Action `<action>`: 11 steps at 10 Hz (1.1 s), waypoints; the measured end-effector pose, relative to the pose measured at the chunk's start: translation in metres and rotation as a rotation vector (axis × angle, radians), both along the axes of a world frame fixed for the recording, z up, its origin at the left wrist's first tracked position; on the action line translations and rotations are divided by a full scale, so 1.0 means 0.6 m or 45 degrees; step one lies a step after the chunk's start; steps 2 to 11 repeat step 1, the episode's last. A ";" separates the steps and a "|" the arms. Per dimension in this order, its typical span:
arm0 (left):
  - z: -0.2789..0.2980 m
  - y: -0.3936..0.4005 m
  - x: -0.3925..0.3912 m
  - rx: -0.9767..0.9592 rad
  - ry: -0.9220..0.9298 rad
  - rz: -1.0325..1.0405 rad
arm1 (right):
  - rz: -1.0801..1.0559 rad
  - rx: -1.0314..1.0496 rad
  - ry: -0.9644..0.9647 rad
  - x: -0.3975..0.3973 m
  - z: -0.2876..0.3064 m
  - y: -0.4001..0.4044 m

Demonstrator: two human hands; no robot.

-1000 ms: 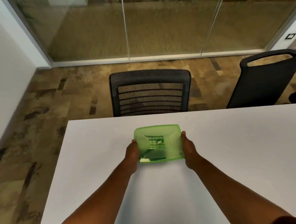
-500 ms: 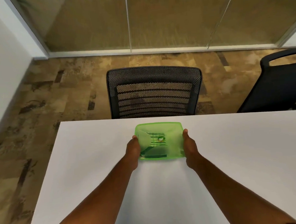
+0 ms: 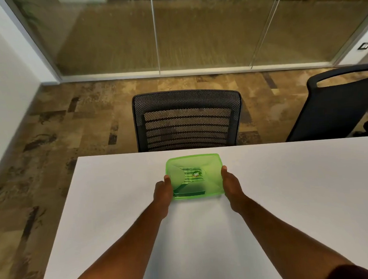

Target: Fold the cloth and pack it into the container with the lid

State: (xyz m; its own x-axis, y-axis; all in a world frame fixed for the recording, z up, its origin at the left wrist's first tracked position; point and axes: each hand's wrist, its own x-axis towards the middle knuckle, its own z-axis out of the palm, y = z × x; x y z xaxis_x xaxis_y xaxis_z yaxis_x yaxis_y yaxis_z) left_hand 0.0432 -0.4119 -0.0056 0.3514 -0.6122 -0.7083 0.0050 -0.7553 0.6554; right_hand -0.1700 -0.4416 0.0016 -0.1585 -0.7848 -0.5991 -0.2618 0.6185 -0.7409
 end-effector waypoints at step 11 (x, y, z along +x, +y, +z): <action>0.022 0.027 0.004 0.065 -0.150 -0.149 | 0.043 0.047 0.172 0.002 0.017 0.011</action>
